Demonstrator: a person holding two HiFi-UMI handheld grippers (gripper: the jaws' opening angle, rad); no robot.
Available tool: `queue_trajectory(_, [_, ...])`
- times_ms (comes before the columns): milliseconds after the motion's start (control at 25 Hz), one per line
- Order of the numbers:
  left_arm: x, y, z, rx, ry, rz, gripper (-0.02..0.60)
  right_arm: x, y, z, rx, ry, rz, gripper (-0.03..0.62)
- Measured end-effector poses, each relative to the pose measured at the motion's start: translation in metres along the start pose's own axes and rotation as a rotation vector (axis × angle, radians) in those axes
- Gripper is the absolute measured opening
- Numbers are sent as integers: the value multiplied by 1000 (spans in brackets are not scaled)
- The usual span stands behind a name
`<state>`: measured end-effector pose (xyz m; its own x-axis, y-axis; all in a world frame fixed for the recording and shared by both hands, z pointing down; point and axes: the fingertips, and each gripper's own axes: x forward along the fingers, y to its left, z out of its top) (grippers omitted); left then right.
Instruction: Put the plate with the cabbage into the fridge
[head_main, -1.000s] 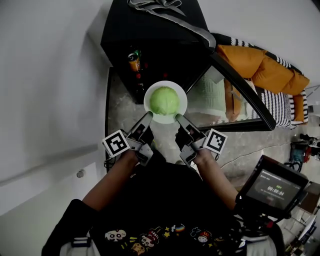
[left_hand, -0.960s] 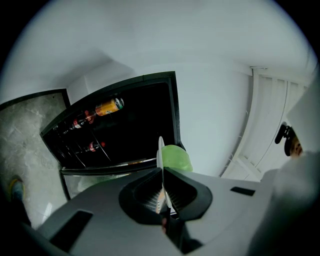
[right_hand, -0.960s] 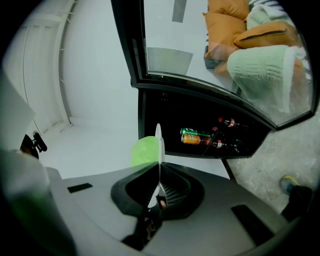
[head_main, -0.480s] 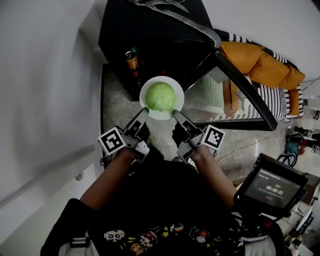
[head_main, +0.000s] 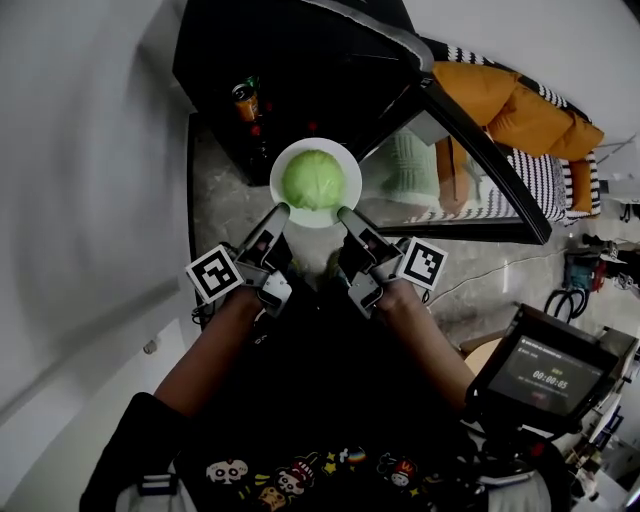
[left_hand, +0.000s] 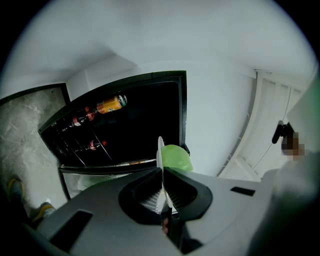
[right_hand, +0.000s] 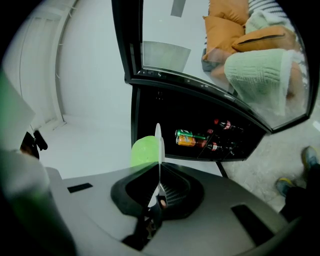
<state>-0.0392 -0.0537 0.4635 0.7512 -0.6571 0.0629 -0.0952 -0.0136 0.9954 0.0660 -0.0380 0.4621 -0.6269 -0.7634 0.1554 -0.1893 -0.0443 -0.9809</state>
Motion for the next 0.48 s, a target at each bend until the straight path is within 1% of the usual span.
queue_trajectory(200, [4,1,-1,-8,19,-7,11,-2,-4,1,7,-14,-23,17])
queue_trajectory(360, [-2,0,-3,18,-10,7,11,-1,-2,-1,-6,8,17,17])
queue_trajectory(480, [-6,-3,1,36,-33,7,11,1,-2,-4,-1,25,20,16])
